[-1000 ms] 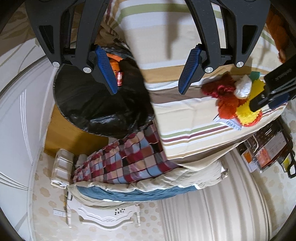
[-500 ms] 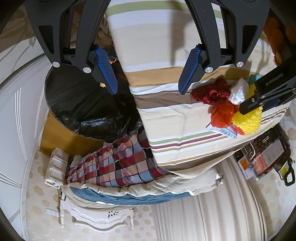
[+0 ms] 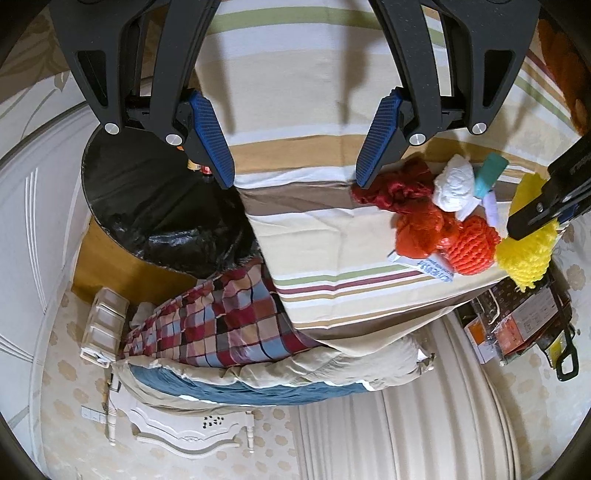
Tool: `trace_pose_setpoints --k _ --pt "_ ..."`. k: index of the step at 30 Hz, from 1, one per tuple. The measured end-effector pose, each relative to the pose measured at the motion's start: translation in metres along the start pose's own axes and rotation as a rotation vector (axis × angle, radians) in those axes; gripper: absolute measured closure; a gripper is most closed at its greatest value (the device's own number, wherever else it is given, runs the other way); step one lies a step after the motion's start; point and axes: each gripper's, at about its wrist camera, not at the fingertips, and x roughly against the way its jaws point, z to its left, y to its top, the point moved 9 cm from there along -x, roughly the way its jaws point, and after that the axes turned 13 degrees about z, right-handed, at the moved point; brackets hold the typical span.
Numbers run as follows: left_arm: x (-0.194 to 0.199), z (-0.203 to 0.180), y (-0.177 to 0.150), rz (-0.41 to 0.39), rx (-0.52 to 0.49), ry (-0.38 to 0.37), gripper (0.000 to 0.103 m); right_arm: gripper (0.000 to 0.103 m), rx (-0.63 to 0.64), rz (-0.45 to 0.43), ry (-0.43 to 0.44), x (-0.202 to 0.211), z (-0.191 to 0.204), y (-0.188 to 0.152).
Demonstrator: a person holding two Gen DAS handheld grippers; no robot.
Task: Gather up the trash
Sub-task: 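Grasp the yellow foam net with the left gripper and lift it, then grasp the white crumpled ball with the right gripper while the left gripper holds the yellow net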
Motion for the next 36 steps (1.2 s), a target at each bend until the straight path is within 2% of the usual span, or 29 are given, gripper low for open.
trace_pose_setpoints --k 15,26,27,31,33,36 --pt "0.009 0.084 -0.029 0.023 0.125 0.107 0.05 0.036 0.146 0.004 0.055 0.004 0.071 -0.006" --pt "0.005 0.12 -0.048 0.049 0.195 0.132 0.05 0.037 0.238 0.009 0.06 -0.005 0.115 -0.001" --pt "0.004 0.122 -0.049 0.052 0.2 0.132 0.05 0.038 0.242 0.011 0.059 -0.007 0.117 0.0" --pt "0.002 0.127 -0.053 0.061 0.213 0.127 0.05 0.052 0.269 0.045 0.057 -0.018 0.125 -0.004" --pt "0.001 0.128 -0.055 0.065 0.216 0.124 0.05 0.062 0.278 0.063 0.055 -0.023 0.127 -0.008" --pt "-0.001 0.128 -0.057 0.072 0.219 0.118 0.05 0.066 0.29 0.07 0.047 -0.026 0.13 -0.012"
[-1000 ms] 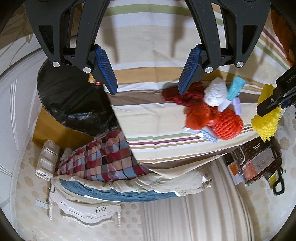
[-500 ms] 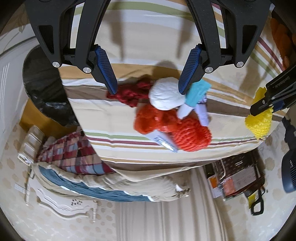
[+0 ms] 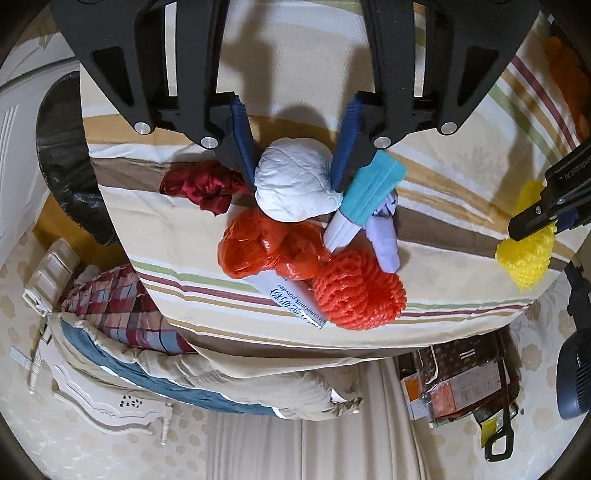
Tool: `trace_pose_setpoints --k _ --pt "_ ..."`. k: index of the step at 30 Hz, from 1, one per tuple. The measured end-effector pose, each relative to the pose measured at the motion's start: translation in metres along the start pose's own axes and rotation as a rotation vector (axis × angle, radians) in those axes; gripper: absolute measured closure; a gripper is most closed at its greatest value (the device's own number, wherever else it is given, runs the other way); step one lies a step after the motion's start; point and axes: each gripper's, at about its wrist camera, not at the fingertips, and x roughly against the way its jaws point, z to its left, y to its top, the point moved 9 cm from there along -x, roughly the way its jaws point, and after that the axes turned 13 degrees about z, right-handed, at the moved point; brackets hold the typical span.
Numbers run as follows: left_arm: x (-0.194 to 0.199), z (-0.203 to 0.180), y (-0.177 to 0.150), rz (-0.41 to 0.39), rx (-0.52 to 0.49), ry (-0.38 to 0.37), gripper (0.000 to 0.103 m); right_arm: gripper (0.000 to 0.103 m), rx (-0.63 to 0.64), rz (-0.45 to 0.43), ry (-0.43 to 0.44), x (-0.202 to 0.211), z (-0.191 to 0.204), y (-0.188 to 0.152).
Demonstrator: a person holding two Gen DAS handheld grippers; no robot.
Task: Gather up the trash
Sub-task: 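Grasp the white crumpled ball with the right gripper while the left gripper holds the yellow net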
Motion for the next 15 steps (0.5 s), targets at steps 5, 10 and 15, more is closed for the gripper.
trace_pose_setpoints --k 5,10,15 --pt "0.0 -0.004 -0.003 0.003 -0.002 -0.006 0.05 0.069 -0.007 -0.017 0.004 0.005 -0.001 -0.001" --pt "0.006 -0.011 -0.003 -0.006 -0.01 -0.021 0.05 0.07 -0.02 -0.042 0.01 0.016 -0.005 -0.001" --pt "0.012 -0.025 -0.005 -0.015 -0.033 -0.032 0.05 0.07 -0.042 -0.07 0.014 0.03 -0.013 -0.001"
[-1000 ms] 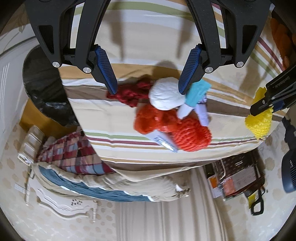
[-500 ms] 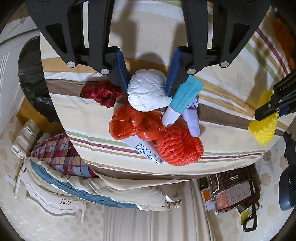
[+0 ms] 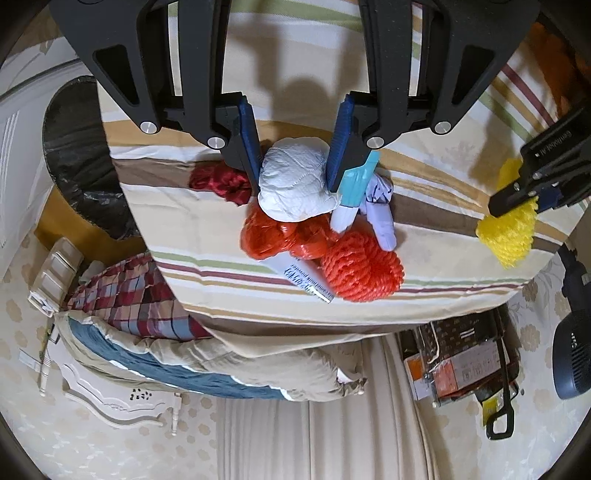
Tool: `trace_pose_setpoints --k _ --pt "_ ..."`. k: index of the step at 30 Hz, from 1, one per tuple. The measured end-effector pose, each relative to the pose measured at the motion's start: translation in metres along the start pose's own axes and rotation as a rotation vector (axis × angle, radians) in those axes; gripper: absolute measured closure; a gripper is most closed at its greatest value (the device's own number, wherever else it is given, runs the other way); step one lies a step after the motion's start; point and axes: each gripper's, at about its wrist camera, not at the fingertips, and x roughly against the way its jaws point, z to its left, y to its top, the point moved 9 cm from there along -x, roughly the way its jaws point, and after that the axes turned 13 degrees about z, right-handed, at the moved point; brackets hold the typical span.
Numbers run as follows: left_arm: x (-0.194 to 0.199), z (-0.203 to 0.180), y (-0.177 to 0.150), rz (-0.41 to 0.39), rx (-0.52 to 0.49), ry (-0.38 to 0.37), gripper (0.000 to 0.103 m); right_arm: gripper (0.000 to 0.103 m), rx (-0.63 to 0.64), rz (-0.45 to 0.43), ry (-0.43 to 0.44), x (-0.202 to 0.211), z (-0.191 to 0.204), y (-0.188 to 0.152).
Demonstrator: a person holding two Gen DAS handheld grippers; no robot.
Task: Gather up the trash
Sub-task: 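Grasp the white crumpled ball with the right gripper while the left gripper holds the yellow net, then carry the yellow net and white ball over the trash bin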
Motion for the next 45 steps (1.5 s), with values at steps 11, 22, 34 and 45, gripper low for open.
trace_pose_setpoints --k 11,22,34,45 --pt "0.012 -0.03 -0.004 -0.02 -0.032 -0.038 0.05 0.07 -0.063 -0.033 -0.027 0.021 -0.034 -0.013" --pt "0.021 -0.073 -0.013 -0.022 -0.087 -0.099 0.05 0.07 -0.162 -0.048 -0.069 0.034 -0.083 -0.033" --pt "0.026 -0.155 0.003 -0.045 -0.202 -0.184 0.05 0.07 -0.257 -0.094 -0.127 0.051 -0.141 -0.035" --pt "0.009 -0.237 0.029 -0.048 -0.29 -0.252 0.05 0.07 -0.371 -0.113 -0.189 0.046 -0.217 -0.032"
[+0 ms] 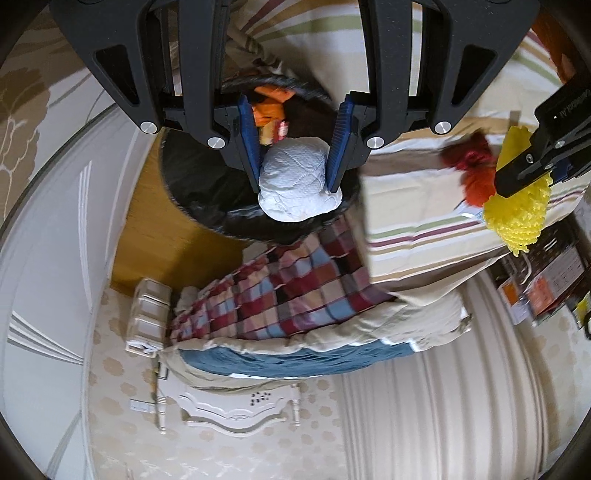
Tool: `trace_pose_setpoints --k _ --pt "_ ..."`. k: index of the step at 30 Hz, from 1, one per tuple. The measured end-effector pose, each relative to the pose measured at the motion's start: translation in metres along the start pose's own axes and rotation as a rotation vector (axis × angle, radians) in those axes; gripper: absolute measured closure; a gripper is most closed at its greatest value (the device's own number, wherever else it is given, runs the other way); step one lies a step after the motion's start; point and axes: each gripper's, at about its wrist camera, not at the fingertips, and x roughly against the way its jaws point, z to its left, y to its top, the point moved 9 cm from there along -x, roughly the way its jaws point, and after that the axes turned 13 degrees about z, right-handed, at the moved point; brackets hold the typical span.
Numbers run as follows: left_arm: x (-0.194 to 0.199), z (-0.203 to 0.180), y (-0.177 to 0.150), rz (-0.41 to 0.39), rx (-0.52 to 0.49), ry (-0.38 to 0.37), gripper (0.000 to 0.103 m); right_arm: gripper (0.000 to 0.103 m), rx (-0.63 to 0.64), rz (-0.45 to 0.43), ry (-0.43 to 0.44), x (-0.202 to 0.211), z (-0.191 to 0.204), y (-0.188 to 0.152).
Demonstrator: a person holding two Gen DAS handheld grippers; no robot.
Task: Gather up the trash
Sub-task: 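Carry the yellow net and white ball over the trash bin, then open both grippers to drop the net and ball into the bin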
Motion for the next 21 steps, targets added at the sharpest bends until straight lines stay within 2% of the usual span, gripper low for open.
trace_pose_setpoints --k 12,21 --pt "-0.057 -0.051 0.018 0.067 -0.079 -0.004 0.05 0.069 -0.057 0.035 -0.031 -0.038 -0.041 0.015" --pt "-0.083 -0.067 0.027 0.093 -0.111 0.024 0.05 0.069 -0.082 0.056 -0.041 -0.054 -0.058 0.021"
